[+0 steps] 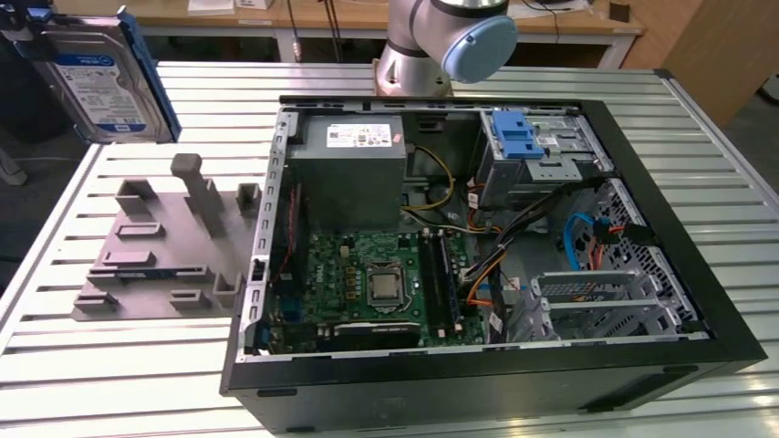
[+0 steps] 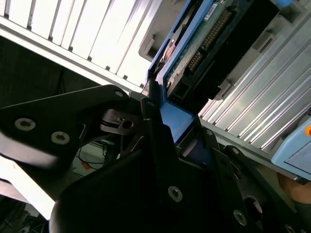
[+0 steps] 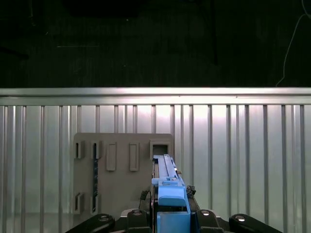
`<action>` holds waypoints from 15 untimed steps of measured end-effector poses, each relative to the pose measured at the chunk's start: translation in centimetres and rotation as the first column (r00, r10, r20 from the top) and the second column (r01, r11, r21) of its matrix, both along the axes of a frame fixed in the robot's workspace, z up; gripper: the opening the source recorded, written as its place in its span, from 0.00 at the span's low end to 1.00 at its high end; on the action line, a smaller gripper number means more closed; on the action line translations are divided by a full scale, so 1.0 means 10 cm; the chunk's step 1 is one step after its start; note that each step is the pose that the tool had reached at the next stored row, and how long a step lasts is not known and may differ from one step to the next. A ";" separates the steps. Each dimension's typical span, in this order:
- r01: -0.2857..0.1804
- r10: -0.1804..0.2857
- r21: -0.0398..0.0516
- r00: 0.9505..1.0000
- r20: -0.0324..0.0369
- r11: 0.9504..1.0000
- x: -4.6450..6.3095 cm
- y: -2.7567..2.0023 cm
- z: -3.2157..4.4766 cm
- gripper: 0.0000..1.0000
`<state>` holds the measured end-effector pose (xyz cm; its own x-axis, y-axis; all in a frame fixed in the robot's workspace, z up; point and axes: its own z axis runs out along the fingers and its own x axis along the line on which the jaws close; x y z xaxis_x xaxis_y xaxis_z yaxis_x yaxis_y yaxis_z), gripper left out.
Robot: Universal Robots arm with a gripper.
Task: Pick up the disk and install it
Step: 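Pick up the disk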
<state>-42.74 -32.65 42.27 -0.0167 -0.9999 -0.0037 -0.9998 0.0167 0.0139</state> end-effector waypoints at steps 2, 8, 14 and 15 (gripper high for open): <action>0.000 0.000 0.000 1.000 0.000 1.000 0.00 0.000 0.032 0.36; 0.000 0.000 0.000 1.000 0.000 1.000 0.00 0.000 0.133 0.36; 0.000 0.000 0.000 1.000 0.000 1.000 0.00 0.000 0.229 0.36; 0.000 0.000 0.000 1.000 0.000 1.000 0.00 0.000 0.245 0.36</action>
